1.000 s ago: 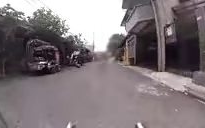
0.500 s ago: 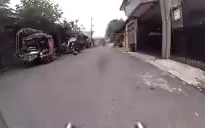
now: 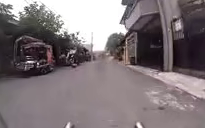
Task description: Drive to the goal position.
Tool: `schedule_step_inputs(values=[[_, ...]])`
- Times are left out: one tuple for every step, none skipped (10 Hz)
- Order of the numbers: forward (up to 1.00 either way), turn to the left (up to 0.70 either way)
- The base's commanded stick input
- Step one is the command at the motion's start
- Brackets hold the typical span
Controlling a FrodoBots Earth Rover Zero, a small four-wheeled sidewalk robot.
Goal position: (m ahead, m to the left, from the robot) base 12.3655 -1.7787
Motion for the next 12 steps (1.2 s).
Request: schedule_step_inputs(values=[[0.70, -0.14], [0.70, -0.14], [0.70, -0.14], [0.70, -0.14], [0.70, -0.14], [0.70, -0.14], [0.70, -0.14], [0.70, 0.00], [0.70, 0.00], [0.70, 0.00], [0.70, 0.00], [0.70, 0.00]])
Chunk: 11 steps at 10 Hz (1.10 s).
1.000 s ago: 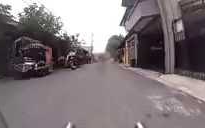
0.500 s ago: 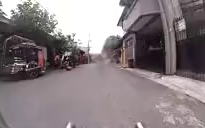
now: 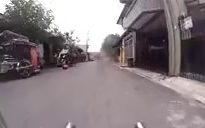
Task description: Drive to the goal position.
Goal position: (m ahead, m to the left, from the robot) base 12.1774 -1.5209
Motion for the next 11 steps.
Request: schedule_step_inputs(values=[[0.70, 0.00], [0.70, 0.00], [0.70, 0.00], [0.70, 0.00], [0.70, 0.00], [0.70, 0.00], [0.70, 0.00], [0.70, 0.00], [0.70, 0.00], [0.70, 0.00], [0.70, 0.00]])
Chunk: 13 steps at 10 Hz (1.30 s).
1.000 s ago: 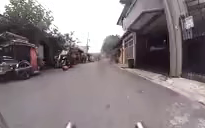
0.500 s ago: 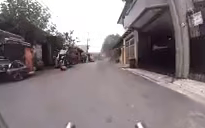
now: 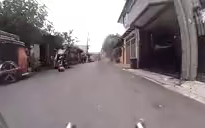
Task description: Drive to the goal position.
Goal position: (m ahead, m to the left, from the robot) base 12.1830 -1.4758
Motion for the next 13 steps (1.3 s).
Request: schedule_step_inputs(values=[[0.70, 0.00], [0.70, 0.00], [0.70, 0.00], [0.70, 0.00], [0.70, 0.00], [0.70, 0.00], [0.70, 0.00], [0.70, 0.00], [0.70, 0.00], [0.70, 0.00], [0.70, 0.00], [0.70, 0.00], [0.70, 0.00]])
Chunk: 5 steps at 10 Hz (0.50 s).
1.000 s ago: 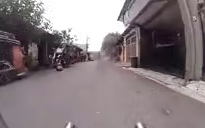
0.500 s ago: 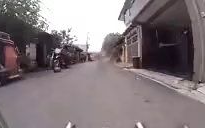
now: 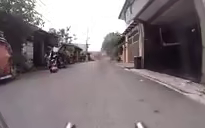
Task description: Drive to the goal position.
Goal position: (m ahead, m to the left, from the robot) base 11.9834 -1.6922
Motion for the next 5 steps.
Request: schedule_step_inputs(values=[[0.70, 0.00], [0.70, 0.00], [0.70, 0.00], [0.70, 0.00], [0.70, 0.00]])
